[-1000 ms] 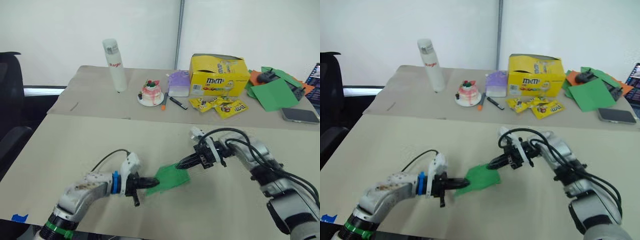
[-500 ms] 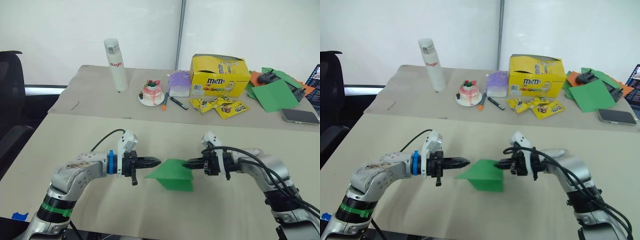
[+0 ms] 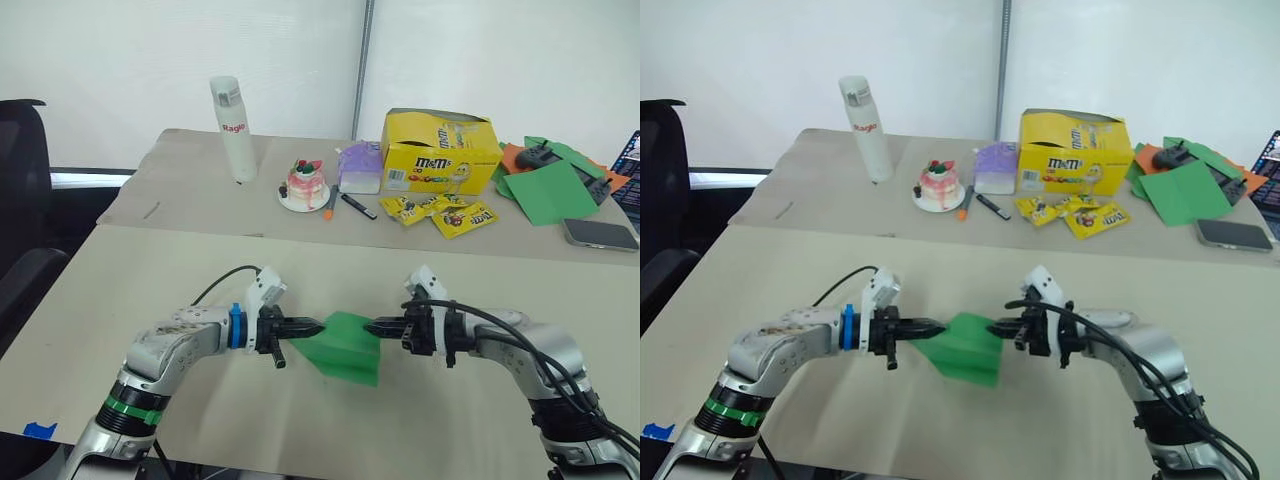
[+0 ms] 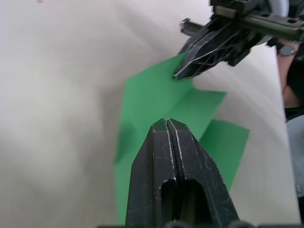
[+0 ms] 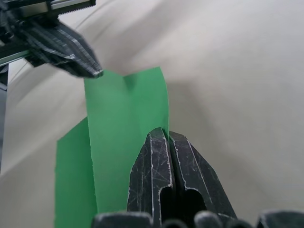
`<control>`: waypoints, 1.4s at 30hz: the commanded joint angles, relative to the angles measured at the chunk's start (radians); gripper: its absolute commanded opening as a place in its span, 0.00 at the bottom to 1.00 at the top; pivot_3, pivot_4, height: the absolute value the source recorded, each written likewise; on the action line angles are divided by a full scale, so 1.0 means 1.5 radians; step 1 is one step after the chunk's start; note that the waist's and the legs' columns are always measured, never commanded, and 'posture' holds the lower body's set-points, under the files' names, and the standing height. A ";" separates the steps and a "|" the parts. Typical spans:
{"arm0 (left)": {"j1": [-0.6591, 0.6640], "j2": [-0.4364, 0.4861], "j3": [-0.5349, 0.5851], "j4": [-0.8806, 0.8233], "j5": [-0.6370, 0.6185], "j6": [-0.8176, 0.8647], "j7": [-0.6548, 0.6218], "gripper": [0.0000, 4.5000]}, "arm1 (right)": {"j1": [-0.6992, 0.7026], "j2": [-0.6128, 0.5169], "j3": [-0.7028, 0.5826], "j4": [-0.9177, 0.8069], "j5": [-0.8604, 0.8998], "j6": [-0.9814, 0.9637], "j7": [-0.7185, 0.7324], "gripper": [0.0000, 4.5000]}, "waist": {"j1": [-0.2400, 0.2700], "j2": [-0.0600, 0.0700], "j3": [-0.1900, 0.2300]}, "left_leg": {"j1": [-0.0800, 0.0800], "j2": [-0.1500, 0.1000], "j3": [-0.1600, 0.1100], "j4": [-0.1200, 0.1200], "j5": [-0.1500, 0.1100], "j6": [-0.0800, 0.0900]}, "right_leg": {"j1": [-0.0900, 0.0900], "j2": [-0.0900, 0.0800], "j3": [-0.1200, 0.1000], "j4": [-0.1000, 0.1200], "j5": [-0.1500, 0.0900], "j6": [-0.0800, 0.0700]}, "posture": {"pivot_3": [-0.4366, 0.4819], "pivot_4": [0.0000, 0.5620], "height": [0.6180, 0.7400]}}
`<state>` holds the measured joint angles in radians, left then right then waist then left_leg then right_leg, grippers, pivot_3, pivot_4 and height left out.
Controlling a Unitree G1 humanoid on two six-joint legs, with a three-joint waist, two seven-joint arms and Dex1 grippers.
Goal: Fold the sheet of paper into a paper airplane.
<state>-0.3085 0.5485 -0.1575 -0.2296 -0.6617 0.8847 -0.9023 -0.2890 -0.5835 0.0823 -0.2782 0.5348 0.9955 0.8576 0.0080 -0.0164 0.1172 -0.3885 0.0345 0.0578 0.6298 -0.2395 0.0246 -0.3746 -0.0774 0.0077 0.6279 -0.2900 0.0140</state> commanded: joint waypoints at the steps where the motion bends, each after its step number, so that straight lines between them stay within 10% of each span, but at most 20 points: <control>1: -0.009 -0.001 0.028 -0.044 -0.049 0.008 -0.029 0.00 | -0.018 0.005 -0.031 -0.005 0.017 -0.005 -0.018 0.01 | 0.000 0.000 0.000 | 0.000 0.000 0.000 0.000 0.000 0.000 | 0.000 0.000 0.000 0.000 0.000 0.000 | 0.48 0.27 0.85; 19: -0.001 0.011 0.035 -0.042 -0.061 0.017 -0.025 0.00 | -0.114 0.021 -0.047 0.076 0.003 -0.082 -0.026 0.01 | -0.001 0.000 0.000 | 0.001 0.000 0.000 0.000 0.000 0.000 | 0.000 0.001 0.000 0.000 0.000 0.000 | 0.48 0.27 0.85; 42: -0.021 0.030 0.049 0.019 -0.007 -0.032 -0.008 0.00 | -0.015 0.003 0.085 0.077 -0.119 -0.230 0.018 0.01 | 0.001 0.000 0.000 | 0.001 0.000 0.000 0.002 0.000 0.000 | 0.001 0.000 0.000 0.001 0.000 0.000 | 0.48 0.27 0.85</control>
<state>-0.3184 0.5939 -0.1160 -0.2019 -0.6819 0.8654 -0.9161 -0.3078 -0.5791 0.2121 -0.1452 0.3615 0.6808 0.8736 0.0089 -0.0164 0.1172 -0.3870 0.0342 0.0583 0.6325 -0.2394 0.0246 -0.3732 -0.0765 0.0076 0.6296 -0.2897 0.0145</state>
